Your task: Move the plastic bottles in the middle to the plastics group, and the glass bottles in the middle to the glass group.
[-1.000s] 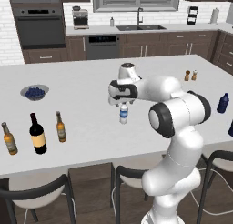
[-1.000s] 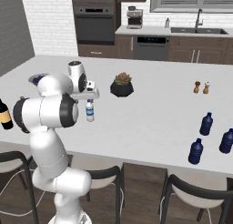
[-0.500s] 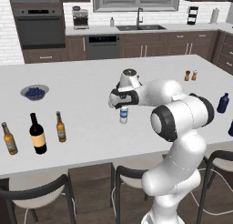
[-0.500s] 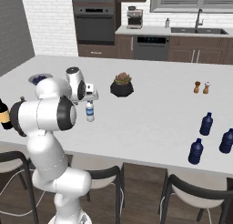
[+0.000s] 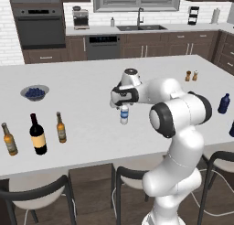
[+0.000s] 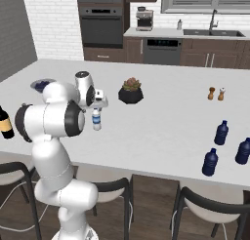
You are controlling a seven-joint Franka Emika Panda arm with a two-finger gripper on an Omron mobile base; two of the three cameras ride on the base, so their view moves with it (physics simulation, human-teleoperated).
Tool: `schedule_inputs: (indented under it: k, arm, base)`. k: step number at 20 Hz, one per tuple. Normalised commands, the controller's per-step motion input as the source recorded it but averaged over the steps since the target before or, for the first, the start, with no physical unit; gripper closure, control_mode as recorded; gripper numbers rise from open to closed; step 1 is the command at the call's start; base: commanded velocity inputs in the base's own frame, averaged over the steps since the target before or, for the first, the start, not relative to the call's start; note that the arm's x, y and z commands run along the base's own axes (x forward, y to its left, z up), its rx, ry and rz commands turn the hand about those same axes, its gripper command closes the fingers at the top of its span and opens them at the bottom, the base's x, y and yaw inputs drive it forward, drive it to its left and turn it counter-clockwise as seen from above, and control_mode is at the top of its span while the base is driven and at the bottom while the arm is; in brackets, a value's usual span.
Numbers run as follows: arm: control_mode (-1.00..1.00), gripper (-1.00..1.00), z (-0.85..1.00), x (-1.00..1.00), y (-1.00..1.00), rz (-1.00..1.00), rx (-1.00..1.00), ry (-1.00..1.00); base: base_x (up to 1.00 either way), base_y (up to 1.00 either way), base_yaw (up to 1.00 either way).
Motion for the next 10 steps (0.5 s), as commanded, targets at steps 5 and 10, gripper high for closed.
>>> schedule_inputs:
  k: [5, 10]
  arm:
    - [-1.00, -1.00, -0.17, 0.40, 0.00, 0.00, 0.00, 0.00]
    - [-1.00, -1.00, -0.13, 0.04, 0.00, 0.00, 0.00, 0.00]
  base:
    - [0.00, 0.00, 0.00]
    - [0.00, 0.00, 0.00]
